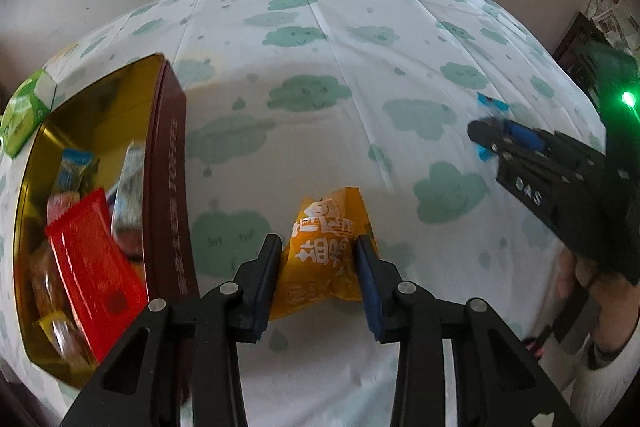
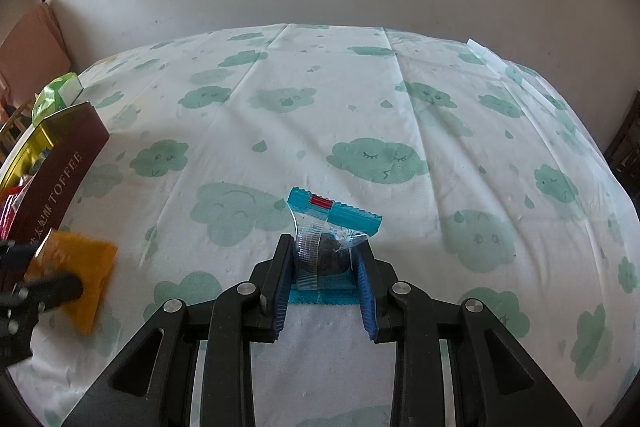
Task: Organize snacks
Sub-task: 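Grasp the orange triangular bag with the left gripper while right holds blue candy, then lower the orange bag into the tin box and open the left gripper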
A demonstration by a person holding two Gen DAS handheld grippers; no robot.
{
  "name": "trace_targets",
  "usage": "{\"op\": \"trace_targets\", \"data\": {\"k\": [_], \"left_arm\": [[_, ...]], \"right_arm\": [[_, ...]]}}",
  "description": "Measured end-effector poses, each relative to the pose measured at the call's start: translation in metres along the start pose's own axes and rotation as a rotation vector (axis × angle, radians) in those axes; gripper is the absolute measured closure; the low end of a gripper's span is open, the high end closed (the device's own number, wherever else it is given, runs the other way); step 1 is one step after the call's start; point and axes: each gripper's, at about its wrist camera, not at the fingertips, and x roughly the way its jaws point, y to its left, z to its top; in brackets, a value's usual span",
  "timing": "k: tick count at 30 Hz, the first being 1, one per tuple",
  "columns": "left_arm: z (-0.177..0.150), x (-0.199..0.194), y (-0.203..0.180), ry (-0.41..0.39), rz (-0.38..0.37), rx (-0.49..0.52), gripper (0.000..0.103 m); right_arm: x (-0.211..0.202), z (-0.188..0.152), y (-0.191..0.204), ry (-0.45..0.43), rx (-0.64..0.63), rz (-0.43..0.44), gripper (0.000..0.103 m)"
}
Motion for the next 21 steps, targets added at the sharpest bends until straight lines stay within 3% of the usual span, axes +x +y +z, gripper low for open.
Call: {"op": "trace_targets", "data": {"k": [21], "left_arm": [[-0.03, -0.035, 0.0, -0.047, 0.024, -0.015, 0.069]], "right_arm": [[0.001, 0.0, 0.0, 0.0, -0.002, -0.001, 0.072]]}}
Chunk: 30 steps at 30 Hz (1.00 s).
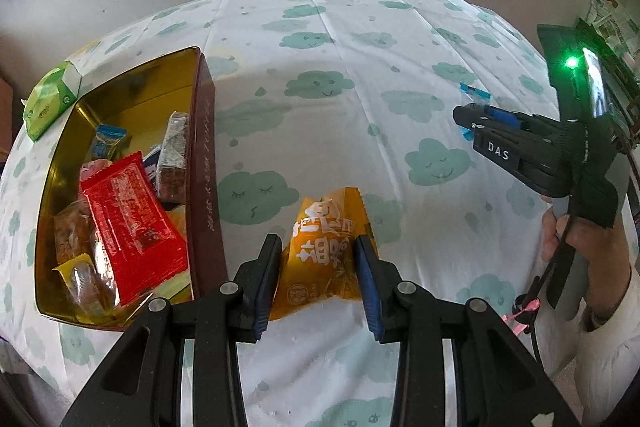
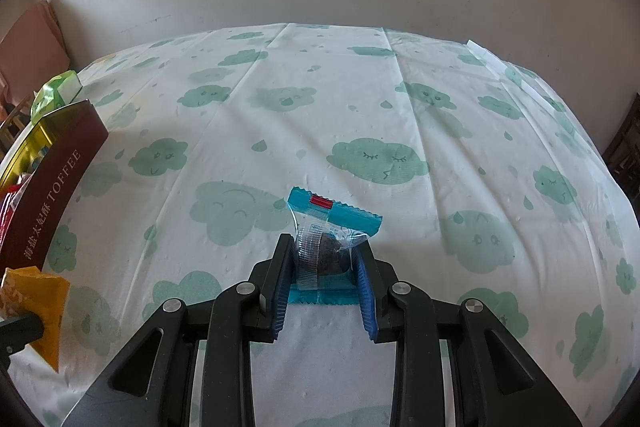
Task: Organize snacks
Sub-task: 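Lower the orange bag into the tin box and open the left gripper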
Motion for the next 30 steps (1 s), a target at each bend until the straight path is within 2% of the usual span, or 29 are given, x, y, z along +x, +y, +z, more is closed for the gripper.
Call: {"op": "trace_targets", "data": {"k": [13, 30], "left_arm": [[0.008, -0.029, 0.014, -0.046, -0.012, -0.037, 0.069], [0.014, -0.052, 0.103, -0.092, 0.123, -0.204, 0.069]], "right_arm": [[0.0, 0.0, 0.0, 0.0, 0.0, 0.001, 0.072], [0.0, 0.0, 0.0, 0.0, -0.001, 0.001, 0.072]]}}
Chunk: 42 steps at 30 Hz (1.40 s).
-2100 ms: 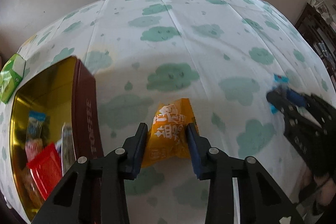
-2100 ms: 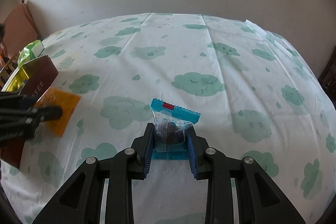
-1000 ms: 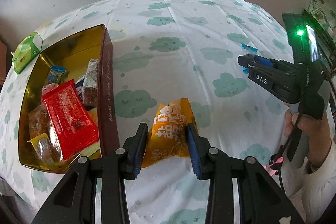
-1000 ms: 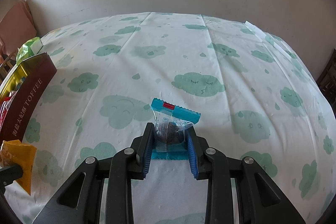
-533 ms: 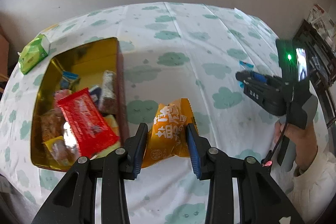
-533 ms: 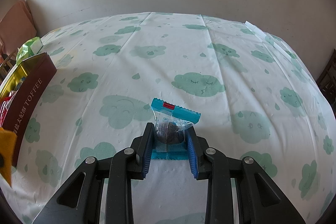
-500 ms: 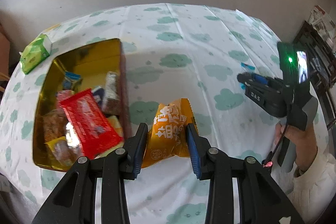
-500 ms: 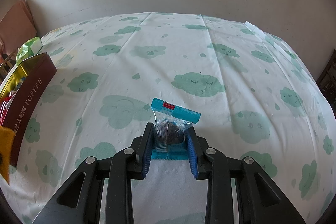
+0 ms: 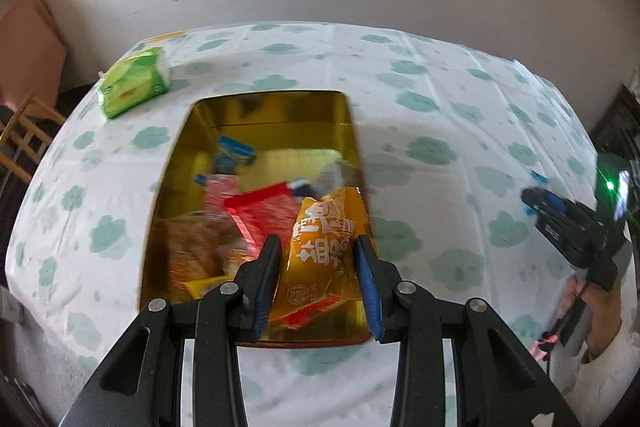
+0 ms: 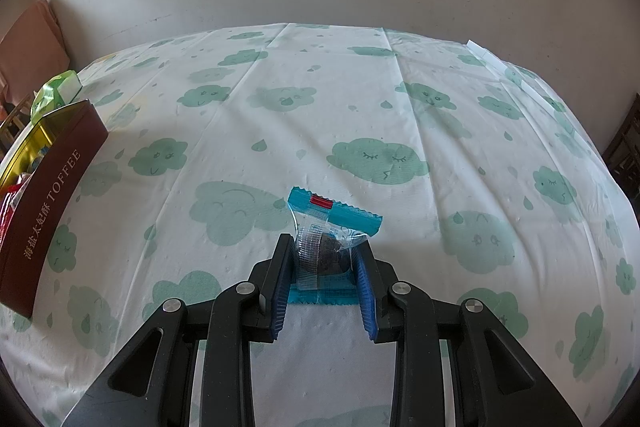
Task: Organize snacks
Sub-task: 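Lower the orange bag into the tin box and open the left gripper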
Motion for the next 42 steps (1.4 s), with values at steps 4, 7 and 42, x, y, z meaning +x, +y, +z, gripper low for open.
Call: {"op": "trace_targets", "data": {"k": [4, 7, 42], "left_arm": [[0.004, 0.0, 0.021, -0.001, 0.033, -0.029, 0.069], [0.007, 0.001, 0.037, -0.001, 0.063, -0.048, 0.069], [-0.008, 0.052, 0.072, 0.088, 0.171, -0.033, 0.059]], "right_arm": [[0.0, 0.0, 0.0, 0.0, 0.0, 0.0, 0.072], [0.0, 0.0, 0.0, 0.0, 0.0, 0.0, 0.072], [0.001, 0.0, -0.001, 0.0, -0.002, 0.0, 0.072]]}}
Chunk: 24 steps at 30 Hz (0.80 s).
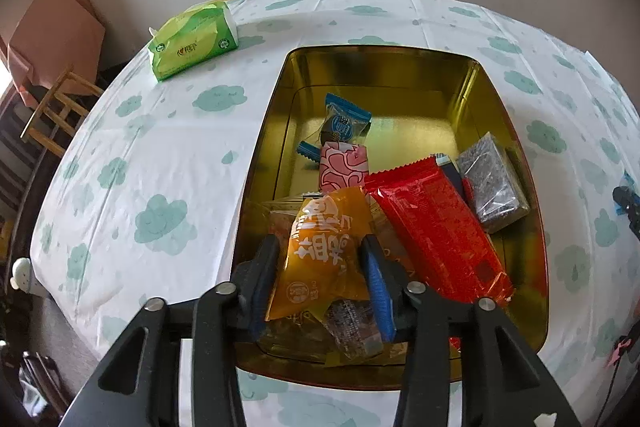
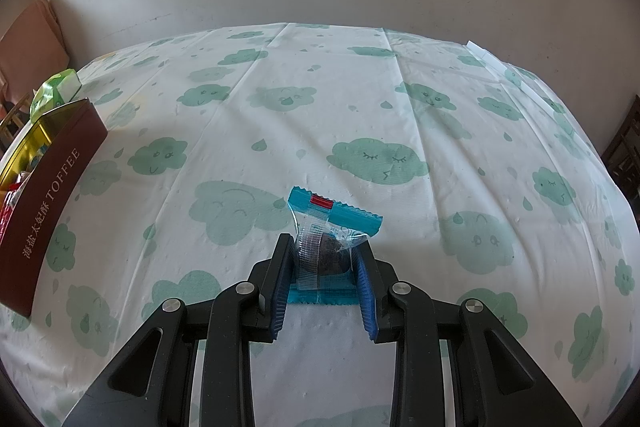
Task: Organize snacks
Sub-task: 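Lower the orange bag into the tin box and open the left gripper, then carry the blue-wrapped candy toward the tin box with the right gripper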
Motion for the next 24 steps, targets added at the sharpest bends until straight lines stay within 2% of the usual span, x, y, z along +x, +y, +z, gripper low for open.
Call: {"op": "trace_targets", "data": {"k": [8, 24], "left_arm": [[-0.002, -0.004, 0.002, 0.002, 0.004, -0.005, 0.048], [-0.001, -0.034, 0.002, -0.062, -0.022, -0.007, 0.045]], "right_arm": [[0.0, 0.0, 0.0, 0.0, 0.0, 0.0, 0.072], [0.0, 0.0, 0.0, 0.0, -0.001, 0.0, 0.072]]}}
